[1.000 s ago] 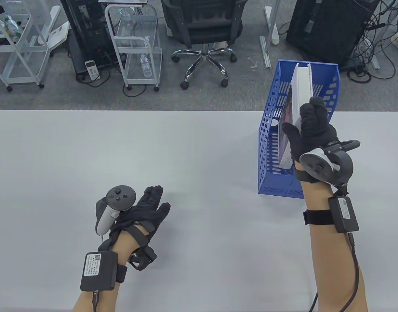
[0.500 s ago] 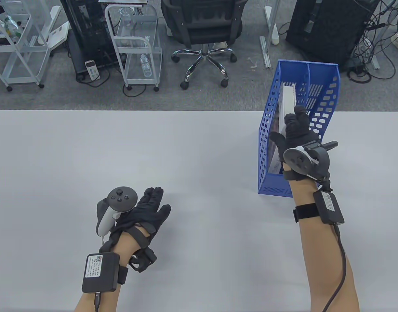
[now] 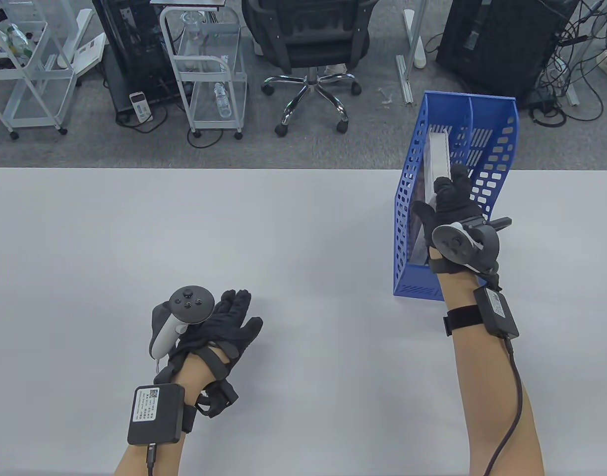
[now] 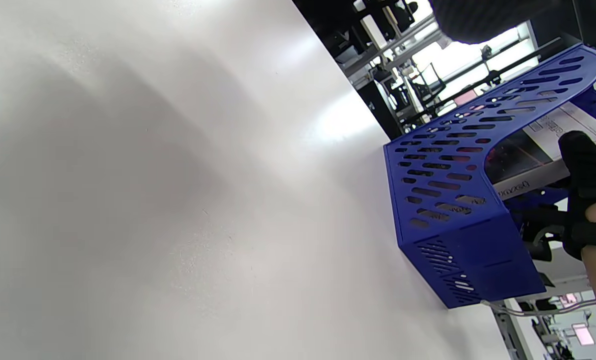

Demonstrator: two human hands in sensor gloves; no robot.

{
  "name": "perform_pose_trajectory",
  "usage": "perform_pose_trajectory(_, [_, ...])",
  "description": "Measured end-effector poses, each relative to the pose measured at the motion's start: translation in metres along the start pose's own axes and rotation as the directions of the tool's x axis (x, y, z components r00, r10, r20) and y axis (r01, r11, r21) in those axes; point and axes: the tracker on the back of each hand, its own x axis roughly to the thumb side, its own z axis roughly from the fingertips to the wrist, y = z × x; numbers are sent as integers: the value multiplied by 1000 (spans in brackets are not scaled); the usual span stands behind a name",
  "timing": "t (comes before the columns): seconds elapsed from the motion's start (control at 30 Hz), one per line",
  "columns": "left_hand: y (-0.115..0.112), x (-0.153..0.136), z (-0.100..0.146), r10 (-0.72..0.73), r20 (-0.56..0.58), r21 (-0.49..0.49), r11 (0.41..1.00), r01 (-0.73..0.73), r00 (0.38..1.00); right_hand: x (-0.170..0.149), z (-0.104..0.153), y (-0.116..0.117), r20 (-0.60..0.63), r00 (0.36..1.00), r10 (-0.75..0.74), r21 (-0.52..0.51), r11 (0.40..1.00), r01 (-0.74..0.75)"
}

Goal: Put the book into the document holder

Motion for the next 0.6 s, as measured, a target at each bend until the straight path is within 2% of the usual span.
perform_pose_trajectory(0.13, [0,0,0,-5,-4,-6,1000,5,1000,-4,1,3,-60,994,-87,29,996,88])
perform_pose_trajectory(0.3, [0,0,0,-5,-2,-9,1000,5,1000,-2,1,-3,-45,997,-71,18,997,71])
perform_pose_trajectory(0.47, [2,4,2,-21,12,4,1000,21,1000,6,-5,-30,-34,999,-13,-30,999,12])
perform_pose_trajectory(0.6, [5,14,7,-50,66,49,998,47,997,13,-6,-59,-63,996,-60,-47,997,57])
